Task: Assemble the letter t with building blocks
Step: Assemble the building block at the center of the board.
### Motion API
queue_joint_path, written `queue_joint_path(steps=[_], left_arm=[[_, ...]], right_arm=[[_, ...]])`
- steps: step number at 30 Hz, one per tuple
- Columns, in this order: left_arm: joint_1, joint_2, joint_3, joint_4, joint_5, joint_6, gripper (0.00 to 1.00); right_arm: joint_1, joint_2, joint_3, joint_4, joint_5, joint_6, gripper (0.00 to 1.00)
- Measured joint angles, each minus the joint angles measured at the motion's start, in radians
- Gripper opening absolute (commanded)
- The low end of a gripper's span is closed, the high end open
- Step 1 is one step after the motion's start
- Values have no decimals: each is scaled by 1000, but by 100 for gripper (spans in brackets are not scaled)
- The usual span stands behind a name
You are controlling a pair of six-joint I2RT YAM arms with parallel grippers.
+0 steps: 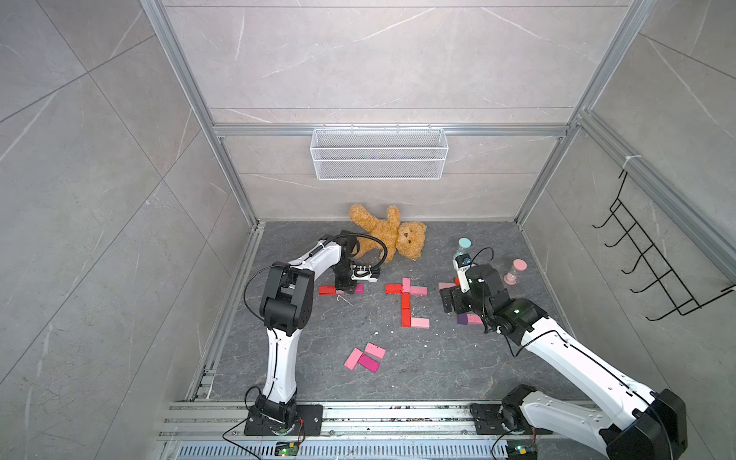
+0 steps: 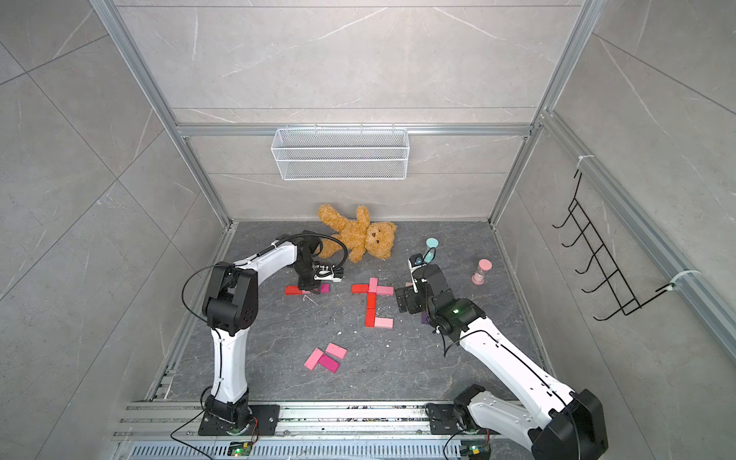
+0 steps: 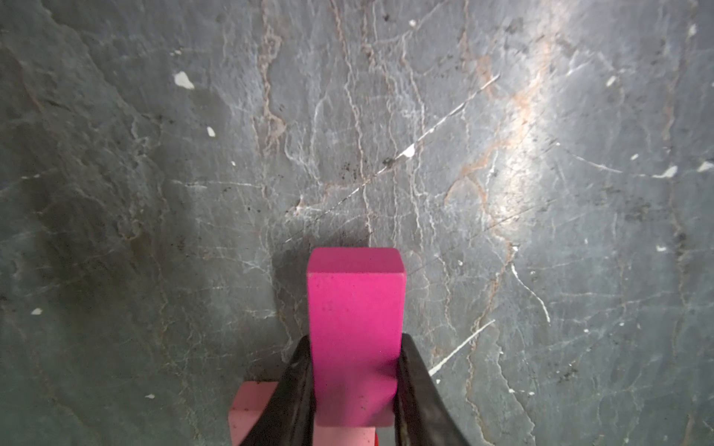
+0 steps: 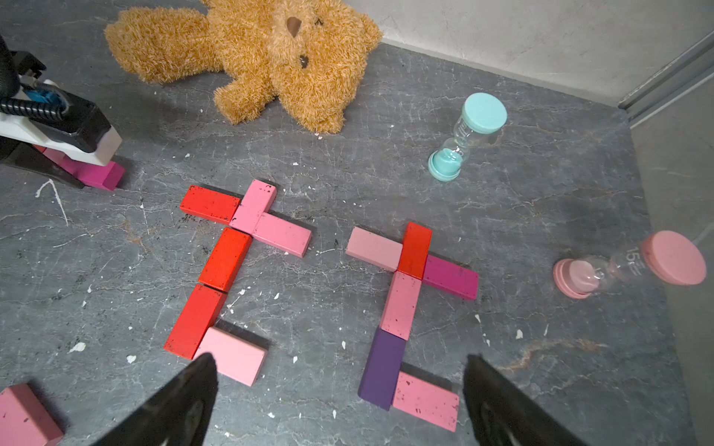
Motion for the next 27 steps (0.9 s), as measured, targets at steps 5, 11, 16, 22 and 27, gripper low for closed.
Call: queue_joint_path(steps=[5, 11, 16, 22, 27], left_arm=[[0, 19, 0, 0, -20, 3, 0], [0, 21, 1, 0, -23, 5, 0], [0, 21, 1, 0, -24, 5, 0], [0, 21, 1, 2, -31, 4, 1], [0, 21, 1, 2, -42, 4, 2]], right_arm=[[0, 0, 0, 0, 0, 0, 100], [0, 0, 0, 0, 0, 0, 100], [0, -1, 0, 0, 0, 0, 100], [0, -5, 0, 0, 0, 0, 100], [0, -6, 0, 0, 0, 0, 100]])
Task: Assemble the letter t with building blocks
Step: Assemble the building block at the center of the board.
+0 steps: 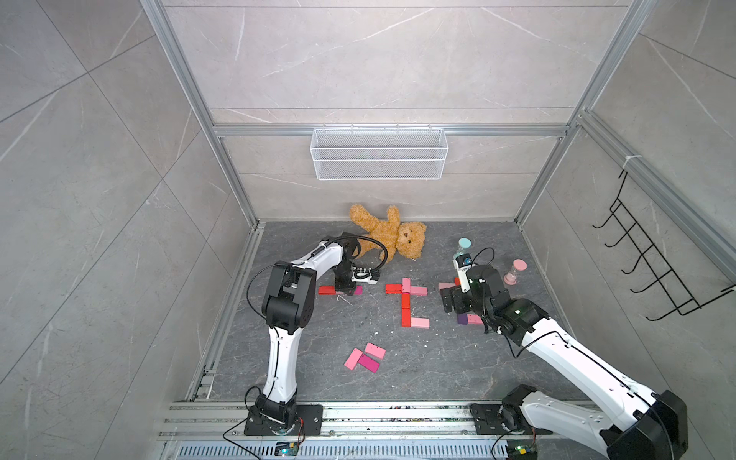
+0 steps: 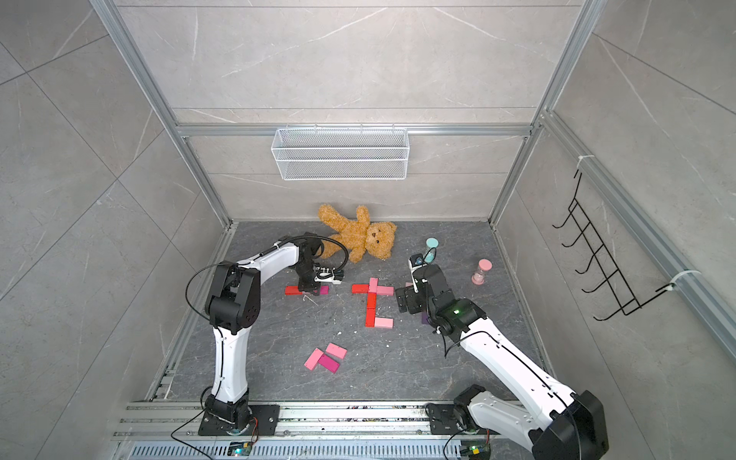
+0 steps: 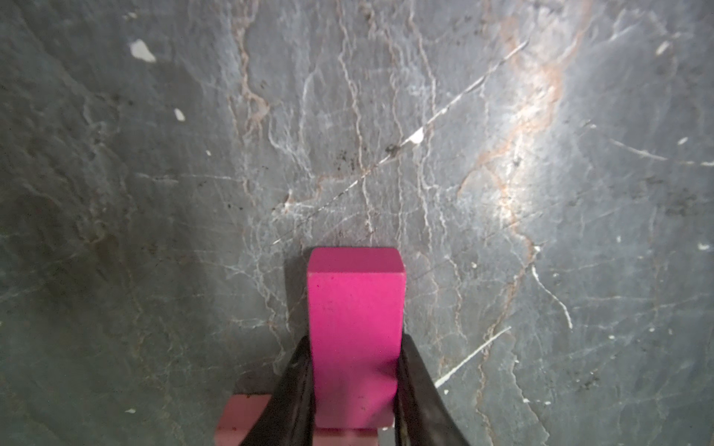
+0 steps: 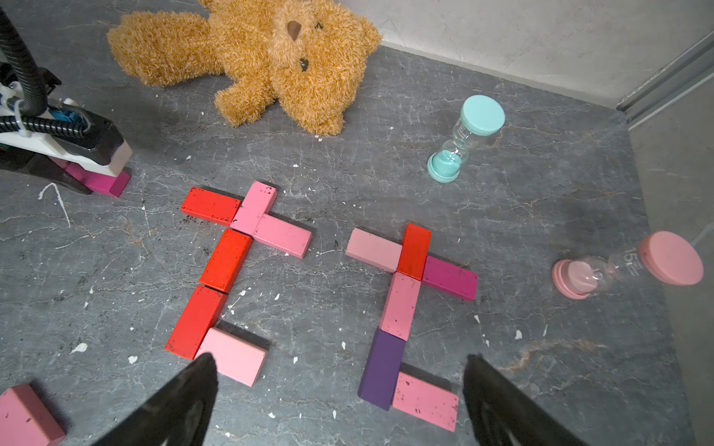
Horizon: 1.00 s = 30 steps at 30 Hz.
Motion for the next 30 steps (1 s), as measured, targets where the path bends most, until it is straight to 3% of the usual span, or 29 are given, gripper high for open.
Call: queue_joint_path(steps=[30], left_arm=[[-4, 0, 0, 6, -23, 3, 5]], right_arm=[[0, -3, 0, 0, 0, 3, 100]])
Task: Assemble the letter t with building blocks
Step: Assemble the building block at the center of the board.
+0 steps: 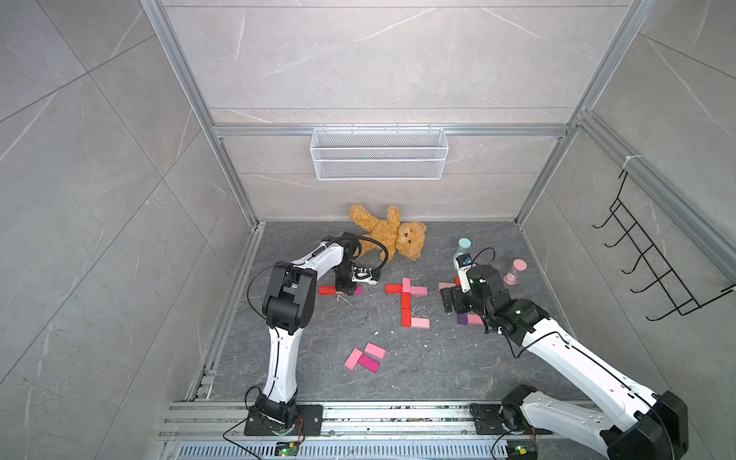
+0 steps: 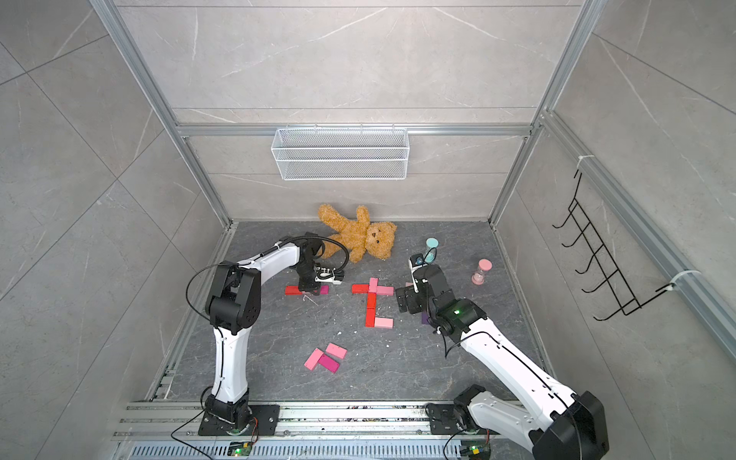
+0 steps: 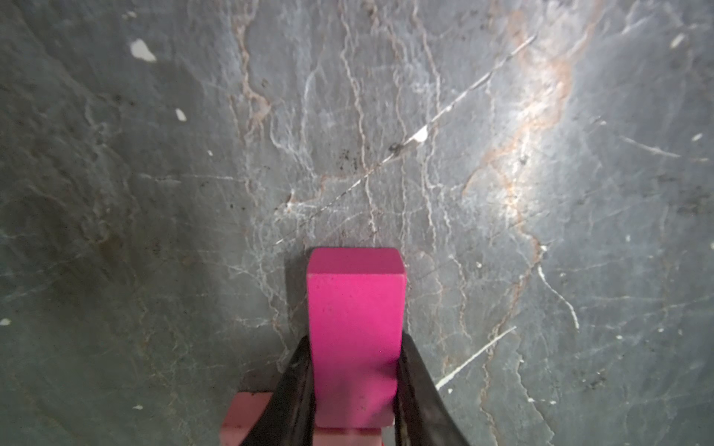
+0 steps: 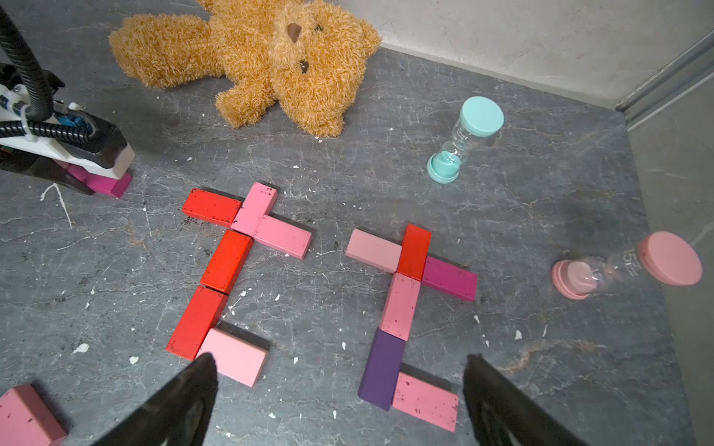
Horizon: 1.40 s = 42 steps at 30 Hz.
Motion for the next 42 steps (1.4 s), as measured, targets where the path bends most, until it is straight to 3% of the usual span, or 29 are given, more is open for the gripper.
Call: queue_joint_path(steps=[18, 42], left_arm=[[0, -8, -13, 17, -6, 6, 12], [0, -24, -37, 45, -13, 18, 12]], right_arm=[[0, 0, 0, 0, 0, 0, 100], [0, 0, 0, 0, 0, 0, 100]])
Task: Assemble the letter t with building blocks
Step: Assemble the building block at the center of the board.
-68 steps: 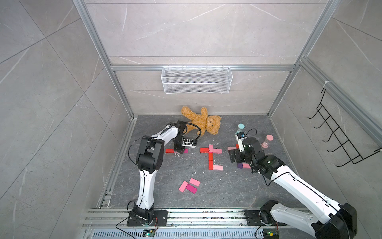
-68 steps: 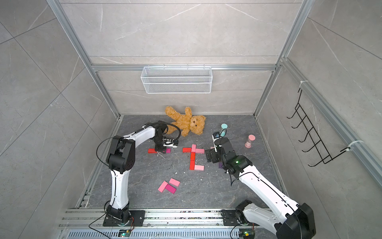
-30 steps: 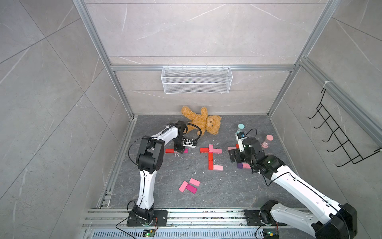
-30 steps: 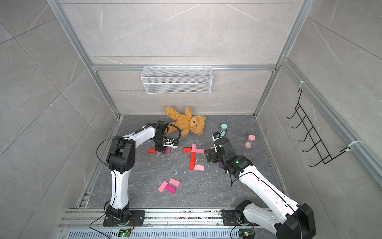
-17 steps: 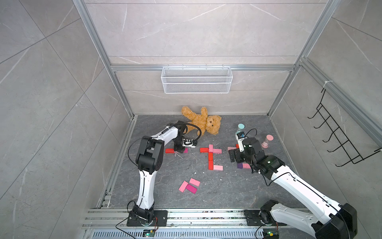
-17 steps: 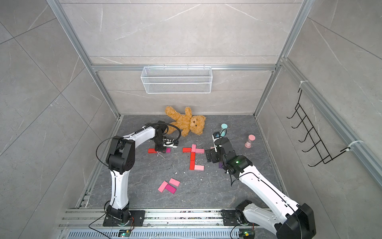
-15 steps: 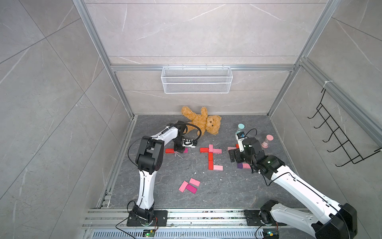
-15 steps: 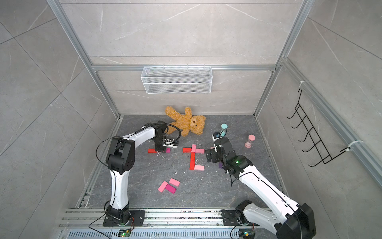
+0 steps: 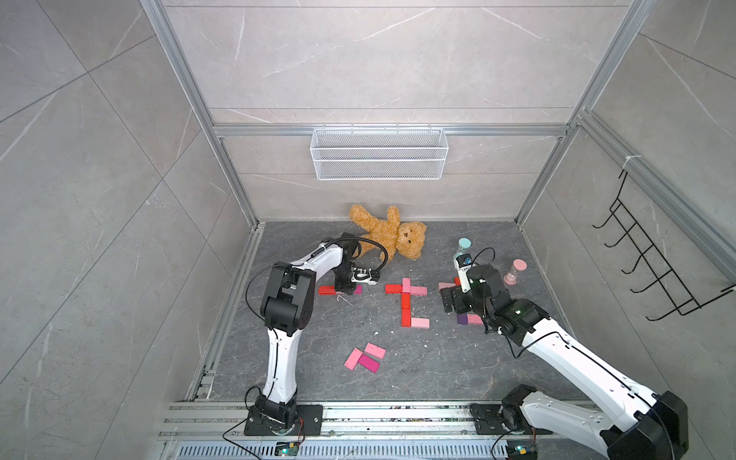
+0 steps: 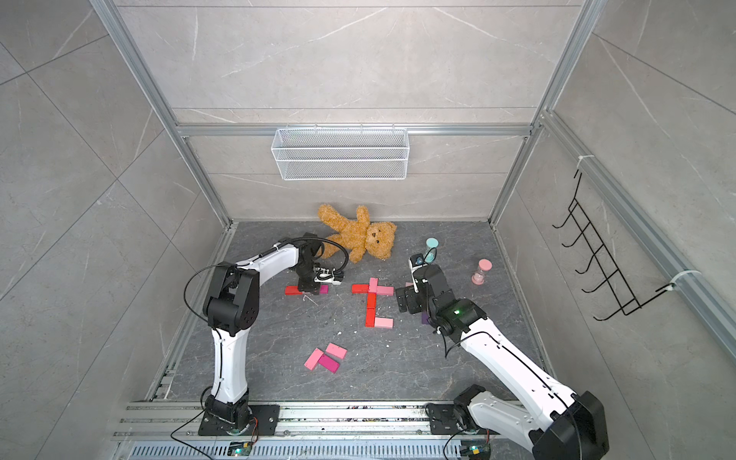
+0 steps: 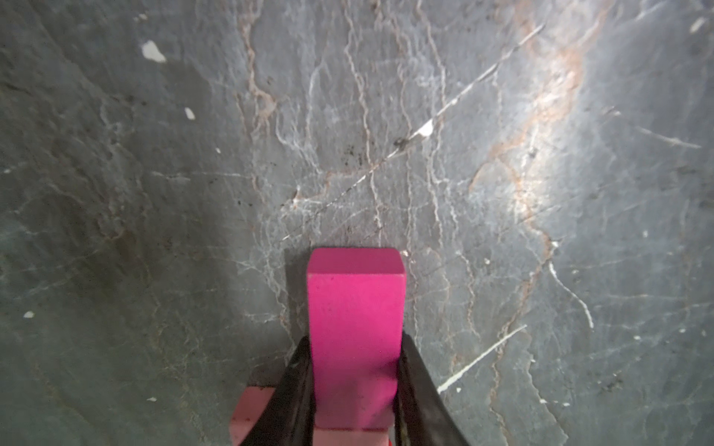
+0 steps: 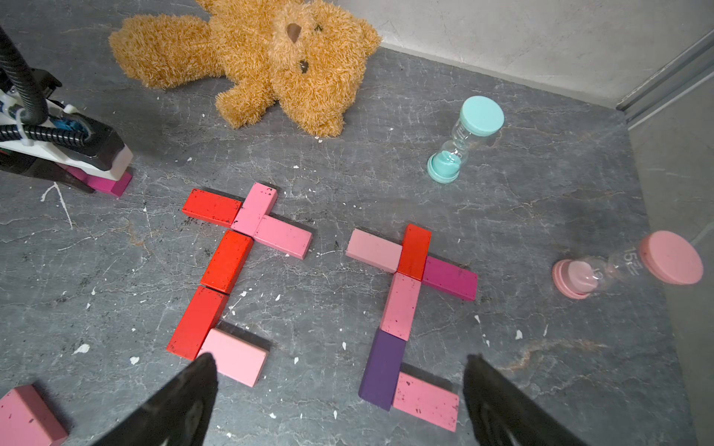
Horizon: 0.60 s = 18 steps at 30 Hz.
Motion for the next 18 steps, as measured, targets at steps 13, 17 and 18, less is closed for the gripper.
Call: queue_joint_path(steps=[13, 17, 18], left_arm=[[0, -7, -10, 10, -12, 0, 17], [0, -7, -10, 10, -12, 0, 26], [0, -7, -10, 11, -12, 0, 28]], right_arm=[[0, 0, 0, 0, 0, 0, 100], [0, 0, 0, 0, 0, 0, 100], [0, 0, 0, 0, 0, 0, 100]])
